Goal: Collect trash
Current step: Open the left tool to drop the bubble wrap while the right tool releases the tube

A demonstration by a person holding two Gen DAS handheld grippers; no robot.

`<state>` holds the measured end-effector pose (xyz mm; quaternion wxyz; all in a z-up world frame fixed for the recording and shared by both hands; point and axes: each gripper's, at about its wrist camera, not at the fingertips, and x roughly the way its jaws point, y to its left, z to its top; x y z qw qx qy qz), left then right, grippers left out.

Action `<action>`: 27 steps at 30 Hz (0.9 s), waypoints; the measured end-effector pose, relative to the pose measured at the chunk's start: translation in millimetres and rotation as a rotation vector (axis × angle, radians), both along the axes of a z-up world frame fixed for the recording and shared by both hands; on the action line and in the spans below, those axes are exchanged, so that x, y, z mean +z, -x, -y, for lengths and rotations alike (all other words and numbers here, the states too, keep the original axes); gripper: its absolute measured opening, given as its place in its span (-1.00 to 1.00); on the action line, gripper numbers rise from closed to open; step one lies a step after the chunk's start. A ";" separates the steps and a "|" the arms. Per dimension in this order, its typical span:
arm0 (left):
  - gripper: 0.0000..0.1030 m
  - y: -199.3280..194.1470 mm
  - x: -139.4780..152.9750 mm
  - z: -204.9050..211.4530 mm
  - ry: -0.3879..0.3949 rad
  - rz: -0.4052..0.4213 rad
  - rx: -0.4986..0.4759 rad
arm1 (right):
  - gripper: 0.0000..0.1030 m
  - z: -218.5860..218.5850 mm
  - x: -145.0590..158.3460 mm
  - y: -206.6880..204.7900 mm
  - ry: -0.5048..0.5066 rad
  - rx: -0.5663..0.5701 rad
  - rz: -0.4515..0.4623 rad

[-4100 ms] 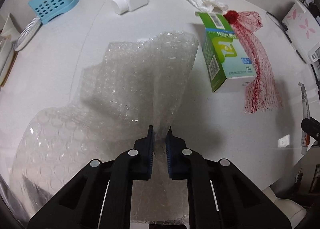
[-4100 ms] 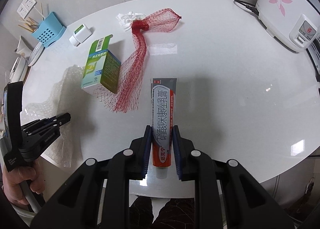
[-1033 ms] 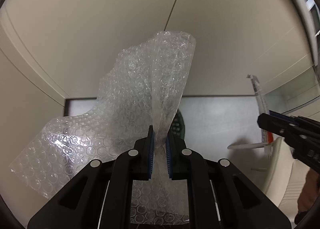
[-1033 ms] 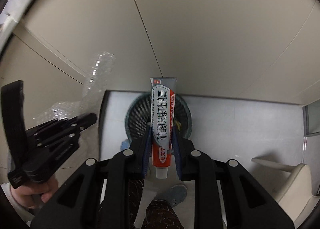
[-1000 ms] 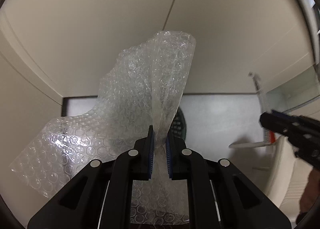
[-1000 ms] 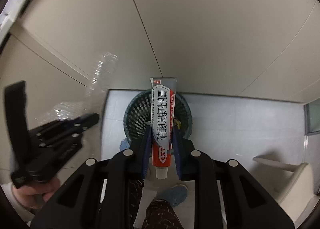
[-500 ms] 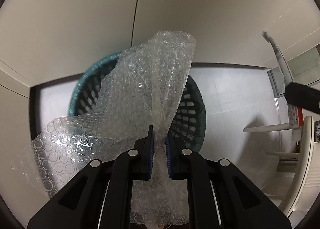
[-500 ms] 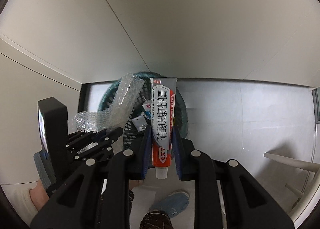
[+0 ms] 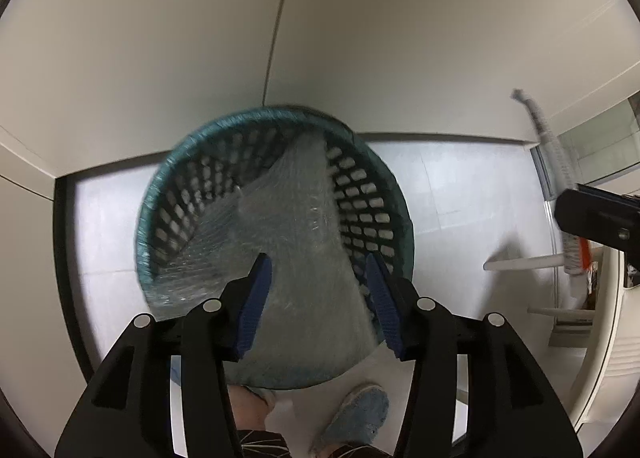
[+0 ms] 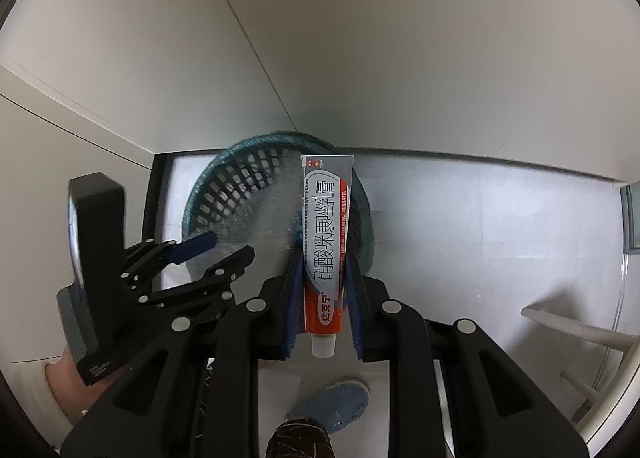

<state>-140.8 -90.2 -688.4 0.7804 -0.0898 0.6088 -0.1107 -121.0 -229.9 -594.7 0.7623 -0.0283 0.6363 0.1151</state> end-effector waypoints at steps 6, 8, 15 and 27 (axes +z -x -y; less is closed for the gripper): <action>0.53 1.6 25.1 -24.8 -0.037 0.057 0.037 | -0.62 -27.6 -7.2 -8.6 -0.042 0.032 0.026; 0.65 2.0 30.5 -36.4 -0.047 0.072 0.052 | -0.62 -37.2 -14.5 -11.1 -0.058 0.043 0.030; 0.88 0.8 34.8 -70.0 -0.074 0.085 0.098 | -0.61 -62.0 -51.8 -18.4 -0.077 0.066 0.017; 0.88 0.7 19.0 -100.2 -0.103 0.035 0.130 | -0.37 -75.3 -87.3 -22.1 -0.036 0.092 0.001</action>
